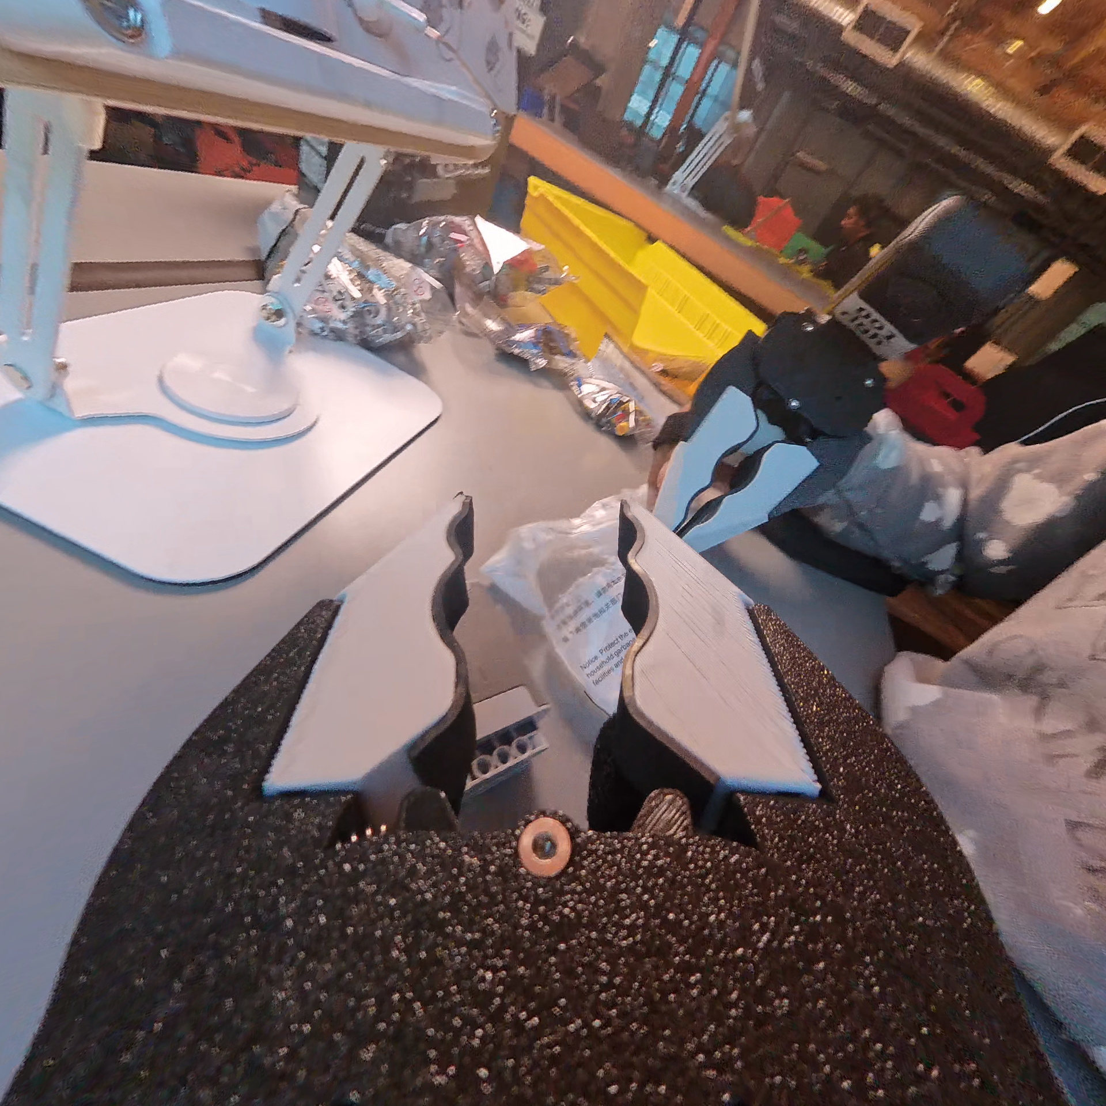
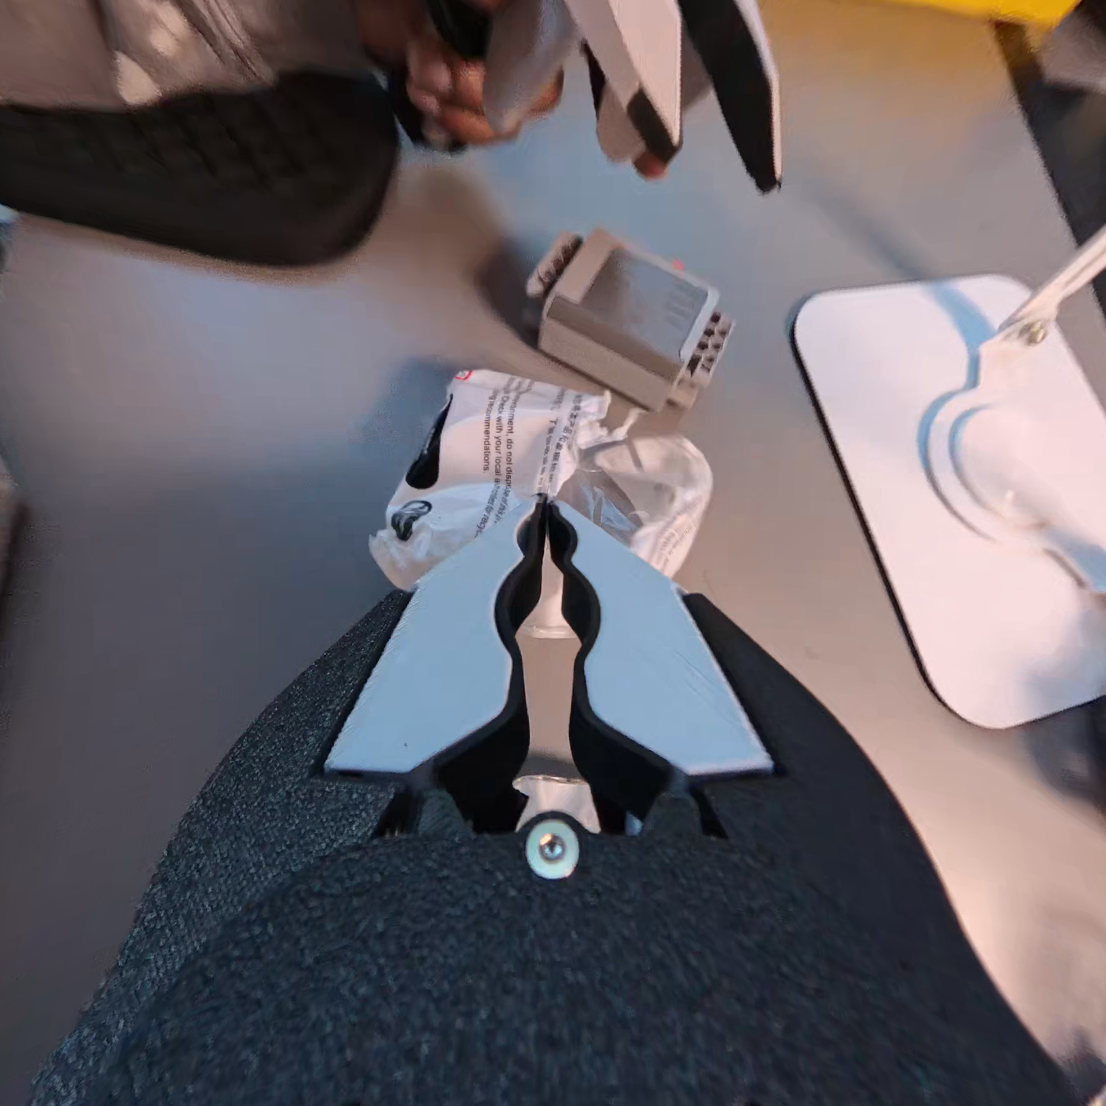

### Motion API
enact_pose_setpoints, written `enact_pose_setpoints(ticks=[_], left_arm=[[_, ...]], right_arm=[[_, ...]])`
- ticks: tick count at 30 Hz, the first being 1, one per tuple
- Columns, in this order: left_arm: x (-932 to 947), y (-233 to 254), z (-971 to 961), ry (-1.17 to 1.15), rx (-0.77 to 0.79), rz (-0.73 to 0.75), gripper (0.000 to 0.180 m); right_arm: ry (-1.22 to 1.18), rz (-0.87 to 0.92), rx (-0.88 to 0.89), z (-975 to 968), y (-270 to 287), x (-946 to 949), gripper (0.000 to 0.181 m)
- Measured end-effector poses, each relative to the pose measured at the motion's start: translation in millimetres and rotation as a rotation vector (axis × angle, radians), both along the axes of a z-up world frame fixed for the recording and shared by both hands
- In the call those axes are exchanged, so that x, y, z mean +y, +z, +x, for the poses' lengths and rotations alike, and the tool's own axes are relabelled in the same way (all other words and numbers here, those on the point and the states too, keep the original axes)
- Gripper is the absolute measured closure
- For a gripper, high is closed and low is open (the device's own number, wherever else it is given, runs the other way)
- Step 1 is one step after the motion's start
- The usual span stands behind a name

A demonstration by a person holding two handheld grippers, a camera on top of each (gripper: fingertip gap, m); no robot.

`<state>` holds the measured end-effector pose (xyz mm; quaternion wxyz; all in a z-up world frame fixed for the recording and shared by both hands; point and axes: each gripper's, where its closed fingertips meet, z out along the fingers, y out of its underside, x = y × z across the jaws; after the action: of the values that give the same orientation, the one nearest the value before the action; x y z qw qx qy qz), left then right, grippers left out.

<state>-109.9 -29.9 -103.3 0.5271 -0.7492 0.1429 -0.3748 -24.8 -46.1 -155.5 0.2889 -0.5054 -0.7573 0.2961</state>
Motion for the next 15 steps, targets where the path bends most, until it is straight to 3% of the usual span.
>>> enact_pose_setpoints(ticks=[4,8,12,15], left_arm=[[-12.5,35.6,16.0,-0.107,-0.264,0.053,0.122],[-29.4,36.3,46.3,-0.283,-0.327,-0.001,0.103],[-41.0,20.7,71.3,-0.397,-0.29,-0.078,0.126],[-41.7,9.0,79.7,-0.406,-0.21,-0.08,0.171]], right_arm=[[0.079,0.093,0.272,2.2,55.3,-9.7,0.181],[0.088,0.238,0.408,0.6,67.2,-15.0,0.181],[0.077,0.271,0.481,-1.0,69.9,-13.3,0.181],[0.061,0.277,0.513,-1.4,70.6,-10.2,0.181]])
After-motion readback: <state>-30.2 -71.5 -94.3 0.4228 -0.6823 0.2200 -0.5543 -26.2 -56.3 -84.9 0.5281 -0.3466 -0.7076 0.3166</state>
